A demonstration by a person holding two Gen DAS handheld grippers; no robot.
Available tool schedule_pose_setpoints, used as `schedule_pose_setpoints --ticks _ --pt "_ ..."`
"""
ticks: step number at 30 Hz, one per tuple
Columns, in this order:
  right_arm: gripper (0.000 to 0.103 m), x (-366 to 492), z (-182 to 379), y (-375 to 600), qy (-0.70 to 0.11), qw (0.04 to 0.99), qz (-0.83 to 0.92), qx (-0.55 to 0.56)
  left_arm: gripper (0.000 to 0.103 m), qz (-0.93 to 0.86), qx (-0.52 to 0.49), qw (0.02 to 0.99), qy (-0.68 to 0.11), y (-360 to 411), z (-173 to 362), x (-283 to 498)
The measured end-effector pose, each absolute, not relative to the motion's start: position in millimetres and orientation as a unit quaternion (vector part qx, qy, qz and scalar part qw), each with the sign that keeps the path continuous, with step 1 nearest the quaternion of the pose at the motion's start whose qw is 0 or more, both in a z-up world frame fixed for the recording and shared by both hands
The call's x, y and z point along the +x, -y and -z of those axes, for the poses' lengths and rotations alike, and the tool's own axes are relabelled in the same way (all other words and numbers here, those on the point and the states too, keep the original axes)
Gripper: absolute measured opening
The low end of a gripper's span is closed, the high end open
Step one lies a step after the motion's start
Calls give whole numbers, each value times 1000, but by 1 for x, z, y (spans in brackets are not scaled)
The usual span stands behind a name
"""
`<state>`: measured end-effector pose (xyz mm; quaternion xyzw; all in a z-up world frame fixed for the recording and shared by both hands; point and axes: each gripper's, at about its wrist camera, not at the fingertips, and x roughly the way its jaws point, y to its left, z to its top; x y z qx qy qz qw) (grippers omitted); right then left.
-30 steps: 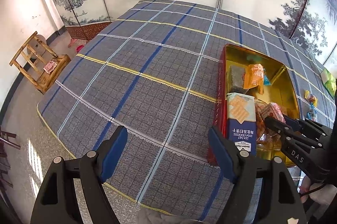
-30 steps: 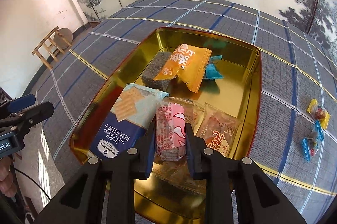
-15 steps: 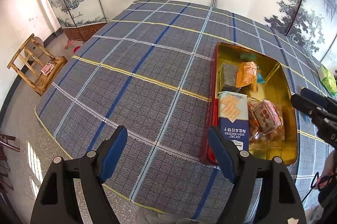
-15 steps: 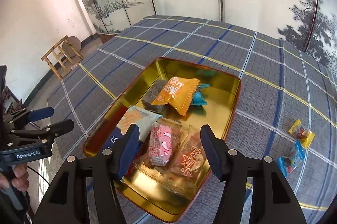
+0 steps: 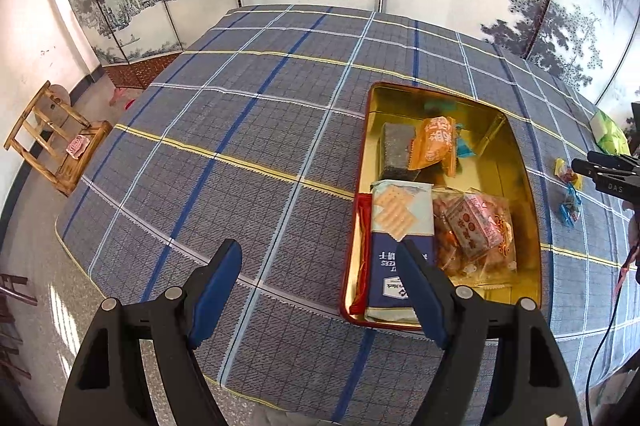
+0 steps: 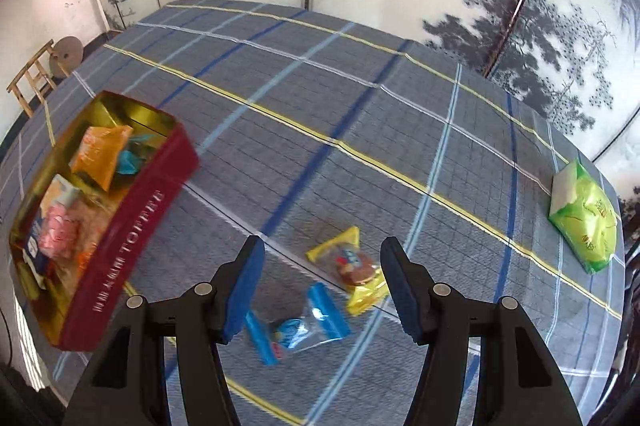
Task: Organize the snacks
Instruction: 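Move the right tool to the yellow-wrapped candy and grasp it, then grasp the blue-wrapped candy with the left tool while the right tool holds the yellow candy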
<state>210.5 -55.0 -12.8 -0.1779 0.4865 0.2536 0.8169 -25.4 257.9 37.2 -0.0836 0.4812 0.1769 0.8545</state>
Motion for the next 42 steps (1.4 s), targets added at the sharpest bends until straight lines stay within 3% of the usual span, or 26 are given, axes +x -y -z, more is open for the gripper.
schedule_pose_setpoints --ticks 8,10,16,25,35,42 --pt "58 225 43 56 -503 794 -291 -180 76 -126 -50 871 -473 -219 -48 2" --pt "46 226 50 58 -503 794 -289 -181 76 -113 -49 871 -475 -210 -48 11" --pt "33 227 58 79 -503 801 -288 -147 76 -71 -33 875 -477 -176 -47 44" --pt "30 213 62 141 -471 856 -190 -94 76 4 -10 876 -482 -108 -40 87" --pt "30 190 62 218 -450 888 -88 -32 76 35 -75 834 -546 -52 -11 126" --pt "30 185 63 224 -446 890 -86 -36 64 -7 -158 791 -591 -46 11 149"
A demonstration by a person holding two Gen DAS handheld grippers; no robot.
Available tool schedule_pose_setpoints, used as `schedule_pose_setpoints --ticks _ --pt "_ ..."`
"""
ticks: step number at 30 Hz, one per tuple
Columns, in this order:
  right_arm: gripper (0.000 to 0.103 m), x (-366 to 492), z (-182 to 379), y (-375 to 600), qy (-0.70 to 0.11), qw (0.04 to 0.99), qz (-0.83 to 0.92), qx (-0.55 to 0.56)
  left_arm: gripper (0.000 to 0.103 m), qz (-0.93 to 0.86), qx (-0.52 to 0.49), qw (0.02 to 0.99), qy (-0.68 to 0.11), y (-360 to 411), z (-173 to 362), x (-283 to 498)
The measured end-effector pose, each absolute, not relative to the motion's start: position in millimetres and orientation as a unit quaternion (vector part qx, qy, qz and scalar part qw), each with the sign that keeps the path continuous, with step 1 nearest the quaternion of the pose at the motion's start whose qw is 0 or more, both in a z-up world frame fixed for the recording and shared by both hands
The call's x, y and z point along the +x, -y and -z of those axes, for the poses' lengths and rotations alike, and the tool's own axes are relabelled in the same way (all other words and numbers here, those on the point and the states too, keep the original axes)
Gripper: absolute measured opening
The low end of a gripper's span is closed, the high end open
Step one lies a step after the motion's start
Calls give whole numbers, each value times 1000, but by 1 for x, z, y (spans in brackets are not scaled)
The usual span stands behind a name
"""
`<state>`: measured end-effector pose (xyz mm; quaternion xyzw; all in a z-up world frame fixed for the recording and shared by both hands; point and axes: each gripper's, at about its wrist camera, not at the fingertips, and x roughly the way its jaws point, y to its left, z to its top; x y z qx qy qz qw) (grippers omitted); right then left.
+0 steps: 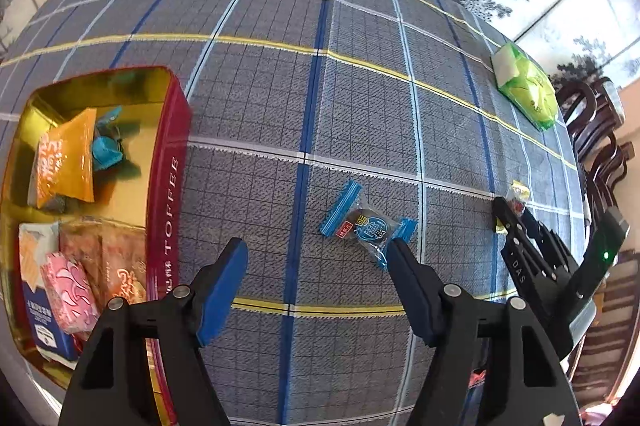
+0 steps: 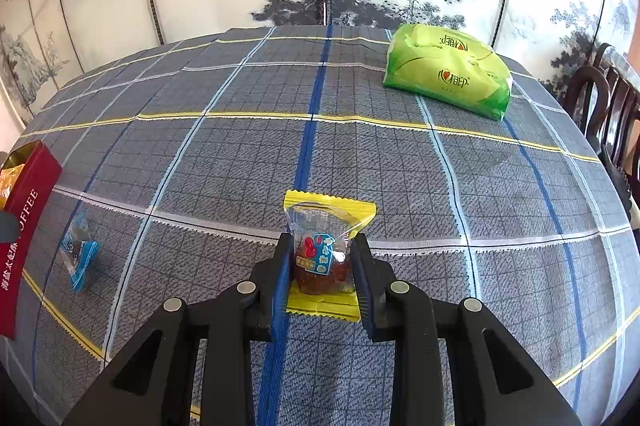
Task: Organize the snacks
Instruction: 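Grasp the blue-wrapped candy with the left tool while the right tool holds the yellow candy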
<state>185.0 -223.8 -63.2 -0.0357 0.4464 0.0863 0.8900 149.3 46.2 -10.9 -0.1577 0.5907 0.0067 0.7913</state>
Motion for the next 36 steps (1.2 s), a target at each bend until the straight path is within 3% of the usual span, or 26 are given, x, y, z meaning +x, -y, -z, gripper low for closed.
schedule_pose_setpoints --ticks 3,15,36 --pt "31 185 63 224 -447 890 -89 -31 56 -22 -190 776 -601 -45 20 154" --pt "33 185 63 226 -446 889 -97 -25 52 -40 -214 761 -611 -25 32 179" --pt "33 185 64 224 -446 889 -94 -31 45 6 -87 772 -630 -15 44 176"
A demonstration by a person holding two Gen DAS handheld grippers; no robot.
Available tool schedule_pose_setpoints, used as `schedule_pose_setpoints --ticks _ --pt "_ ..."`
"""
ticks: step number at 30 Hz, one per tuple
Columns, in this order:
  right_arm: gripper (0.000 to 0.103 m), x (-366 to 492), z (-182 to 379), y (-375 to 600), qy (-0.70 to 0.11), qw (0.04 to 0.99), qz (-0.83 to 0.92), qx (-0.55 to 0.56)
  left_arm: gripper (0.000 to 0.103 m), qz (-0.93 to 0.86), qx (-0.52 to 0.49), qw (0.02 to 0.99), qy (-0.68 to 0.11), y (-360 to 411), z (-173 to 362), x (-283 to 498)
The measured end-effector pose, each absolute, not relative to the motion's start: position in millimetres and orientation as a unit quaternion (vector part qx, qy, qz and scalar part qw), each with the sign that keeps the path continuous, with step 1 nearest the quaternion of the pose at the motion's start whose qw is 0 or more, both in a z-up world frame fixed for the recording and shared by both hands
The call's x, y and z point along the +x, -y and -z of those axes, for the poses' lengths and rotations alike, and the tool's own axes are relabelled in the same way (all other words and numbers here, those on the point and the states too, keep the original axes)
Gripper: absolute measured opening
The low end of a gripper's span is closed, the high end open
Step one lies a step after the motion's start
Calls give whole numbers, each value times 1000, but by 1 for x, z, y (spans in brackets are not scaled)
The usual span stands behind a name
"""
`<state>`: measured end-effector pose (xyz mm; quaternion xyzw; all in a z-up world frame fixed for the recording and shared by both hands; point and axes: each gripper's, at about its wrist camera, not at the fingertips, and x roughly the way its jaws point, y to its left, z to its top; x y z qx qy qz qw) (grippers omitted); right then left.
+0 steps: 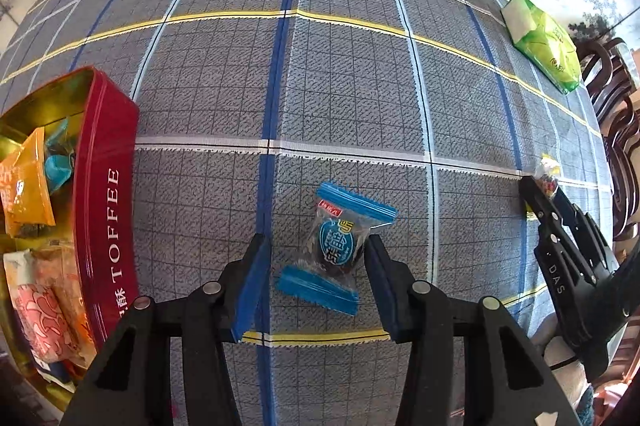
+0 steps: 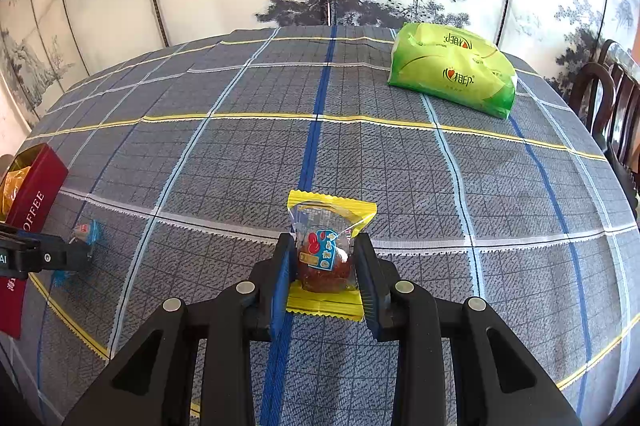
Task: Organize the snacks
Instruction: 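Grasp the blue-wrapped candy with the left tool while the right tool holds the yellow candy, then lower the blue-wrapped candy into the tin and open the left tool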
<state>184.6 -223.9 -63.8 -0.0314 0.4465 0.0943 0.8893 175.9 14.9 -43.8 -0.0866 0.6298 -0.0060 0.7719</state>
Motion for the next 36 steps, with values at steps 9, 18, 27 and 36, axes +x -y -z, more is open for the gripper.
schedule_pose_setpoints --ticks 9,18,27,36 --pt "33 185 64 223 -447 889 -94 -32 26 14 -55 786 -616 -9 44 178" --pt "33 185 63 223 -447 889 -94 -32 23 24 -46 791 -610 -12 38 159" --pt "33 185 63 221 -447 889 -93 -36 23 30 -44 801 -596 -19 15 139" --pt "33 185 63 220 -447 889 -92 -39 23 23 -45 833 -551 -60 -31 117"
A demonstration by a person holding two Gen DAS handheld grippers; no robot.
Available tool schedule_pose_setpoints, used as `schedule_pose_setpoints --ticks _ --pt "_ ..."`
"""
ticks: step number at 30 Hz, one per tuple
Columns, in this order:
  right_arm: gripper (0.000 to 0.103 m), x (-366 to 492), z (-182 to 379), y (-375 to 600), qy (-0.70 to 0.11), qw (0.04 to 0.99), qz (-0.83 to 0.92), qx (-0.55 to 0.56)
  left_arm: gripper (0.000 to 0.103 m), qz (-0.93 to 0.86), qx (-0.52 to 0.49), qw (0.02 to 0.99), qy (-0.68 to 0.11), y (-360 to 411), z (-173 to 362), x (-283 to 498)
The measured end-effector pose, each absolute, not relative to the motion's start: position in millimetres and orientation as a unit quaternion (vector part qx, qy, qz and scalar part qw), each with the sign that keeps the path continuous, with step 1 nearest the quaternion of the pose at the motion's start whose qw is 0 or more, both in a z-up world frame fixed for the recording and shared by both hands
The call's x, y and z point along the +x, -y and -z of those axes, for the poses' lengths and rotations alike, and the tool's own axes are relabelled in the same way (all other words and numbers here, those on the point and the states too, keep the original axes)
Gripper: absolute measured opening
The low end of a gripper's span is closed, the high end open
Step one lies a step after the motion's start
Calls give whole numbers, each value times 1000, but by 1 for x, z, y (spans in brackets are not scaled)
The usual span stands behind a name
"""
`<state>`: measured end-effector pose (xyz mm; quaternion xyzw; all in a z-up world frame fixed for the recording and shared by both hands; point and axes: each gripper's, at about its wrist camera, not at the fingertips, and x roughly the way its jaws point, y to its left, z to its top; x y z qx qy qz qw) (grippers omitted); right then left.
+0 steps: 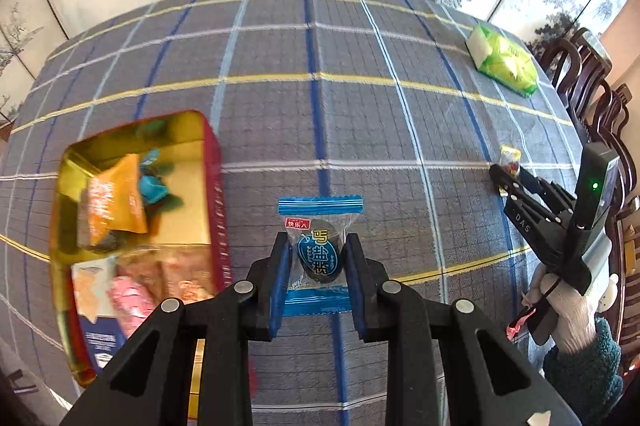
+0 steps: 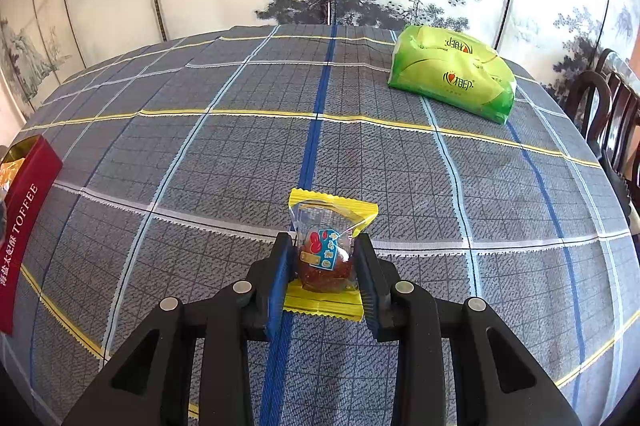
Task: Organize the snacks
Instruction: 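Lower the blue-wrapped candy into the tin and open the left tool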
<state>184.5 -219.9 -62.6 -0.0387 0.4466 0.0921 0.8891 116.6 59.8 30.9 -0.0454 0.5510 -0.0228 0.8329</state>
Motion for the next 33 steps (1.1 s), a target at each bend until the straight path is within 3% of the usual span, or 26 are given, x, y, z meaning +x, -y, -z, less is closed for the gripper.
schedule_pose_setpoints --ticks 17,33 --pt "33 184 62 220 -446 889 -91 -41 23 -63 -60 831 -550 -158 -18 128" --pt "33 183 62 218 -446 889 -91 -42 24 -77 -46 807 -583 -171 24 146"
